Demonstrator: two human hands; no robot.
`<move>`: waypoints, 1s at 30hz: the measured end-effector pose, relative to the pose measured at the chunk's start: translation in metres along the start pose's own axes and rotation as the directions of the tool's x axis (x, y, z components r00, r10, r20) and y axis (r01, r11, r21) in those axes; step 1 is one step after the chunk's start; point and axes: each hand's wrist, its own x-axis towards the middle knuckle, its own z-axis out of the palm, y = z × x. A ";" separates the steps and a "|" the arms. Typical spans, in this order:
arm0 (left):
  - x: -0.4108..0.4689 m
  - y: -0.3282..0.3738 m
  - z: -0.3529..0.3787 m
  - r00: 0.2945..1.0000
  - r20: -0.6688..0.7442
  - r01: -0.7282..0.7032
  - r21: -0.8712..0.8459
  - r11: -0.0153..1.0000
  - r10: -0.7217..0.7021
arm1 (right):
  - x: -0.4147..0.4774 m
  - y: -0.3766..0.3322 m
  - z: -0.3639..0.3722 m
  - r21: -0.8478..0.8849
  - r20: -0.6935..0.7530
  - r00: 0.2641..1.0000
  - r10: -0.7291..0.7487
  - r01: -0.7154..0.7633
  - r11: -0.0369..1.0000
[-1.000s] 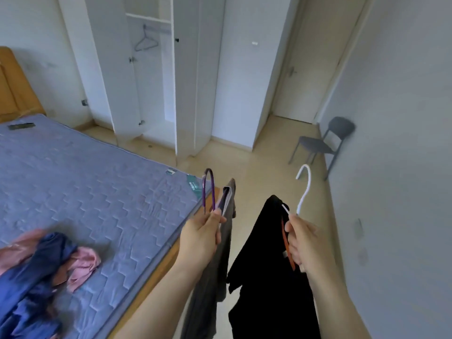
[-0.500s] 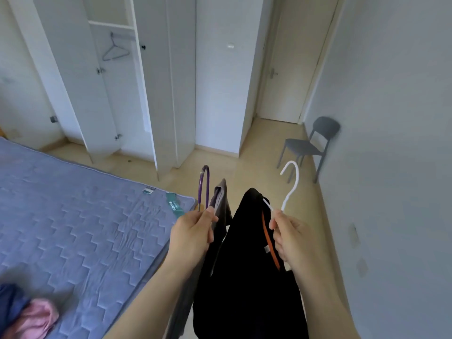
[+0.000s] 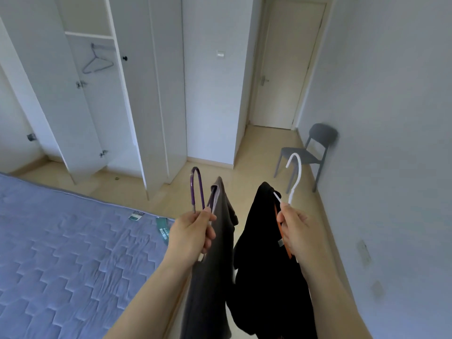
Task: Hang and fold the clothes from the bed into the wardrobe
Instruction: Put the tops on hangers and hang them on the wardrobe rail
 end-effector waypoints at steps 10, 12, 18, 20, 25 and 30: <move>0.112 0.024 0.008 0.991 0.135 -0.010 -0.003 1.000 0.010 | 0.079 -0.011 0.030 0.023 -0.221 0.975 0.006 -0.001 1.000; 0.133 0.025 0.015 0.988 0.152 0.010 0.010 1.000 -0.011 | 0.097 -0.010 0.032 0.030 -0.230 0.973 0.005 0.002 1.000; 0.201 0.030 0.046 0.988 0.152 0.000 0.013 1.000 -0.002 | 0.168 -0.005 0.035 0.070 -0.216 0.976 0.029 -0.014 0.997; 0.222 0.033 0.060 0.989 0.147 -0.005 0.011 1.000 0.004 | 0.196 -0.004 0.033 0.093 -0.204 0.978 0.049 -0.030 0.995; 0.277 0.048 0.090 0.992 0.125 0.000 0.020 1.000 -0.002 | 0.265 -0.013 0.023 0.092 -0.166 0.984 0.067 -0.052 0.994; 0.329 0.057 0.121 0.994 0.113 0.002 0.035 0.999 -0.006 | 0.328 -0.021 0.012 0.077 -0.104 0.992 0.066 -0.058 0.995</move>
